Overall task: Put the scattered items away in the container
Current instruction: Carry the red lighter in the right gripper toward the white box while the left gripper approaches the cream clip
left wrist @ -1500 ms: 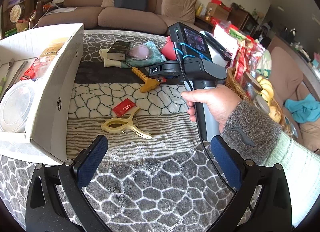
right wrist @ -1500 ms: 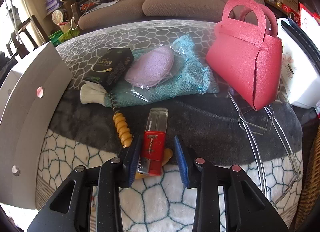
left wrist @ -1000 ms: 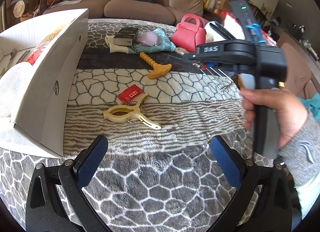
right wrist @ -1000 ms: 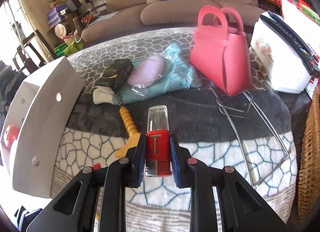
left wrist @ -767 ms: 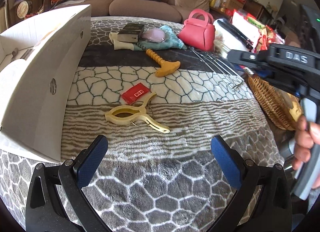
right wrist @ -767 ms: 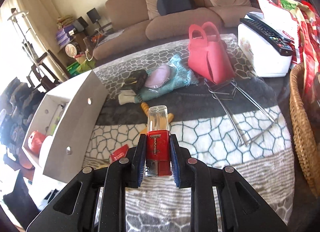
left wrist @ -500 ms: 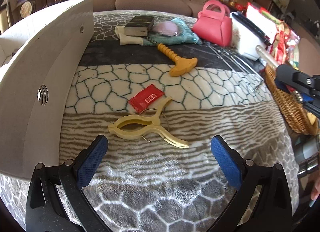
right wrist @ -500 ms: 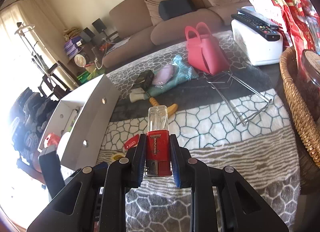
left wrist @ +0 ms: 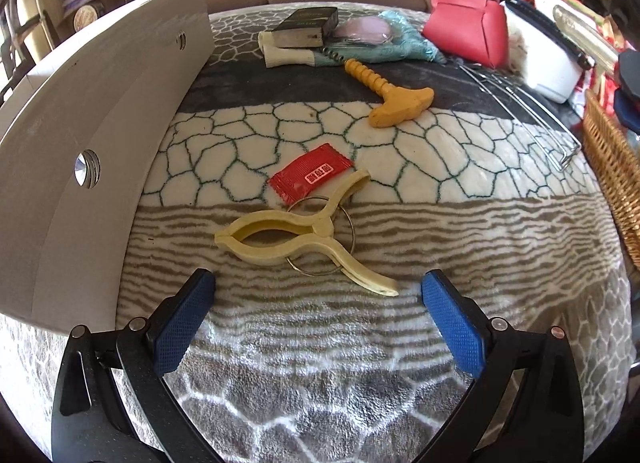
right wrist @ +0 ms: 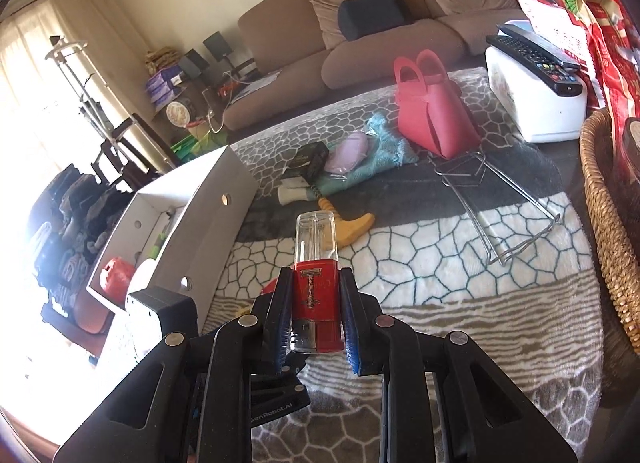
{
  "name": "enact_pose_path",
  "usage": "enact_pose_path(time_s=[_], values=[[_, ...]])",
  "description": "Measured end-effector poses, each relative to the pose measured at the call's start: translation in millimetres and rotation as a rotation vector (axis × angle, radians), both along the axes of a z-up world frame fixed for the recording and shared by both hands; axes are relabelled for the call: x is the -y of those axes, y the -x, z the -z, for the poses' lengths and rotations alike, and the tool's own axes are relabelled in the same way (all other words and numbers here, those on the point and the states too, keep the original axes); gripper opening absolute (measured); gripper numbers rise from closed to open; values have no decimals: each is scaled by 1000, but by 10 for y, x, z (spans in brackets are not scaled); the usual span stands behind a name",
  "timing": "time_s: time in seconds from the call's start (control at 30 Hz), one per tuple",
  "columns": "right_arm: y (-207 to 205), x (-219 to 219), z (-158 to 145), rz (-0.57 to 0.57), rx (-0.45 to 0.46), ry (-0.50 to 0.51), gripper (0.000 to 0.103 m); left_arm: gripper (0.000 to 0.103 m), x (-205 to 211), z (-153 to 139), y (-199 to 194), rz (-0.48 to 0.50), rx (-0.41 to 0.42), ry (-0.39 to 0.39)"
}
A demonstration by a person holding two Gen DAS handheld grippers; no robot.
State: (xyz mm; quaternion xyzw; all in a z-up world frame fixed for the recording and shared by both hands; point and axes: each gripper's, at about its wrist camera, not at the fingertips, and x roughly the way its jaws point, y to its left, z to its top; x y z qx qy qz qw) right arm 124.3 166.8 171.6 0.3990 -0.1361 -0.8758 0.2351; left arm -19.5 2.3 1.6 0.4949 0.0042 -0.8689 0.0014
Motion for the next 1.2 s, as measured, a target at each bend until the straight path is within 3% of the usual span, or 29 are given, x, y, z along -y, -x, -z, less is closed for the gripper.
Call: enact_pose_path(time_s=[0.17,0.23,0.3,0.4,0.5,0.63,0.73,0.8,0.87,0.97,1.03,1.2], values=[[-4,-39,-22,1,-2,20,22,100,14,3,-19,30,-42,-5],[-4,-56,-24,2,-1,20,22,84,30,-37,-38,55,-61,-13],[-8,-79,-17,3,3,20,22,57,49,-80,-52,81,-68,-26],[-2,-105,-15,5,4,24,22,32,77,-124,-45,110,-65,-42],[-5,-105,-27,5,1,30,22,21,84,-172,-67,131,-61,-62],[-24,-76,-48,-3,-7,24,22,21,68,-302,-116,157,-90,-97],[-34,-68,-50,-6,-4,23,22,27,36,-301,-64,144,-56,-69],[-47,-69,-49,-6,-3,21,22,67,86,-259,-3,80,-34,-56],[-57,-75,-54,-8,-5,20,22,84,183,-229,52,-12,-33,-59],[-59,-97,-44,-4,-3,22,22,87,305,-85,193,-99,42,-155],[-48,-131,-28,-2,0,21,22,88,265,-114,296,-118,33,-148],[-24,-179,-9,-3,5,16,22,90,183,-63,619,-199,97,-158]])
